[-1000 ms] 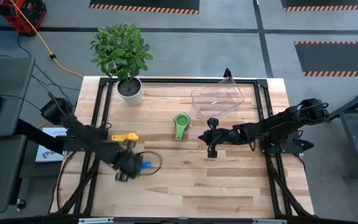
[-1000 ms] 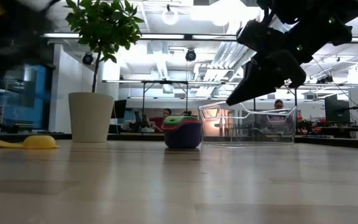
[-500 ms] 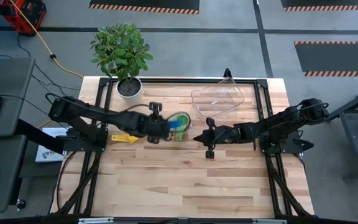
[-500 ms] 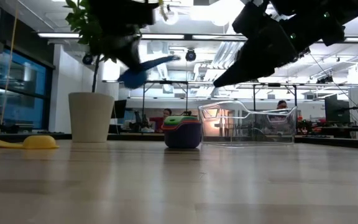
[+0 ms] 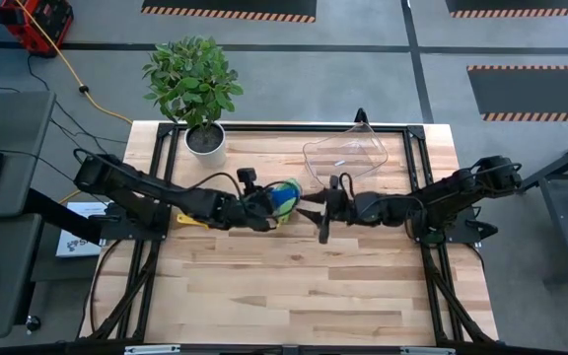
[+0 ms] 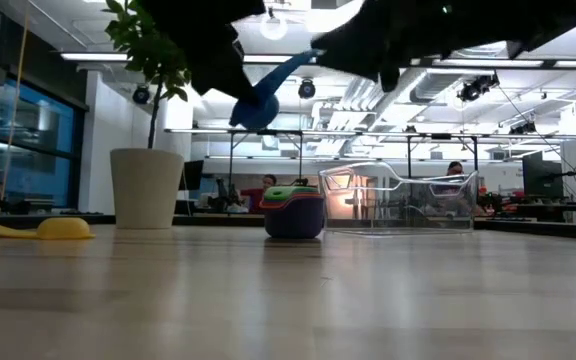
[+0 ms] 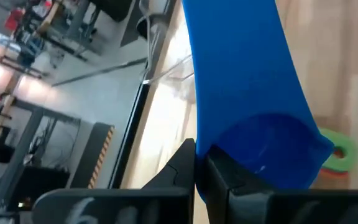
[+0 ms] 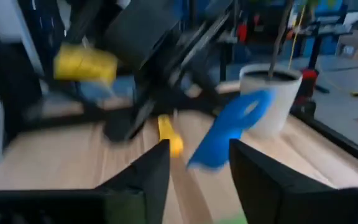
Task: Nest measuring cups in basket
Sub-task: Stack the blue measuring cup on top of the green measuring cup
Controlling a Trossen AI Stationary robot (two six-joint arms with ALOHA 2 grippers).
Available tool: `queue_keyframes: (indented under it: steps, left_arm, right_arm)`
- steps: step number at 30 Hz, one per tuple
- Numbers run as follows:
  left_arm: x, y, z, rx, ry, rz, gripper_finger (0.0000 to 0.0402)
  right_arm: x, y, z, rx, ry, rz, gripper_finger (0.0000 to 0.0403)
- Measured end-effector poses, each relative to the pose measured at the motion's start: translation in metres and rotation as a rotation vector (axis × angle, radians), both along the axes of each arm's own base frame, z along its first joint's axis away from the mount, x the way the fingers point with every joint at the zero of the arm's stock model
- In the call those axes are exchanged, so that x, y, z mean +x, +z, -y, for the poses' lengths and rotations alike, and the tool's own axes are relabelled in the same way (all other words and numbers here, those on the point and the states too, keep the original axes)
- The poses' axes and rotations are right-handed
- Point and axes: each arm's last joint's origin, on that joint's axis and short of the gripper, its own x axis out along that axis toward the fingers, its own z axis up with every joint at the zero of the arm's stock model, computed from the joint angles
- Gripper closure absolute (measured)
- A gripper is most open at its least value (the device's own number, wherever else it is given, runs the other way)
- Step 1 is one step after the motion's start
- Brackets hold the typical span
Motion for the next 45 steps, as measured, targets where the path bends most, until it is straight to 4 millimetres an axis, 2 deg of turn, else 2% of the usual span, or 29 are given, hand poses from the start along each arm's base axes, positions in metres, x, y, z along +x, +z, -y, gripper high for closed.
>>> queue_keyframes:
  steps: [4,8,14,16,18,22,23,26,32,39,42,45]
  left_arm:
    - [0.002,0.002,0.005,-0.008,-0.012,0.034,0.0401]
    - [0.004,0.004,0.006,-0.009,-0.018,0.065,0.0401]
    - [0.005,0.004,0.004,-0.020,-0.037,0.057,0.0401]
    - [0.005,0.005,0.002,-0.021,-0.032,0.061,0.0401]
    - [0.005,0.005,0.001,-0.019,-0.028,0.058,0.0401]
    - [0.005,0.004,-0.001,-0.020,-0.024,0.054,0.0401]
    - [0.005,0.004,-0.001,-0.019,-0.023,0.054,0.0401]
    - [0.005,0.004,-0.001,-0.019,-0.031,0.048,0.0393]
    - [0.005,0.004,0.000,0.004,-0.094,-0.027,0.0336]
    - [-0.012,0.028,0.001,-0.025,-0.064,-0.064,0.0242]
    - [-0.022,0.030,0.002,-0.132,-0.057,0.003,0.0219]
    - [-0.032,0.015,0.002,-0.248,-0.077,0.141,0.0213]
  right_arm:
    - [0.002,0.008,0.006,0.079,0.003,0.104,0.0222]
    - [0.004,0.006,0.016,0.127,-0.042,0.115,0.0219]
    - [0.010,0.002,0.020,0.194,0.023,0.157,0.0223]
    - [0.011,-0.001,0.022,0.208,-0.012,0.152,0.0237]
    - [0.012,-0.004,0.023,0.213,-0.028,0.146,0.0269]
    - [0.012,-0.003,0.023,0.211,-0.028,0.161,0.0371]
    - [0.012,-0.003,0.023,0.208,-0.028,0.163,0.0385]
    - [0.012,-0.003,0.023,0.207,-0.030,0.161,0.0385]
    - [0.012,-0.005,0.025,0.166,-0.066,0.131,0.0399]
    - [0.004,-0.002,0.030,0.087,-0.193,0.036,0.0401]
    - [0.002,0.001,0.029,0.051,-0.192,0.038,0.0402]
    - [-0.001,0.002,0.026,-0.008,-0.176,0.092,0.0402]
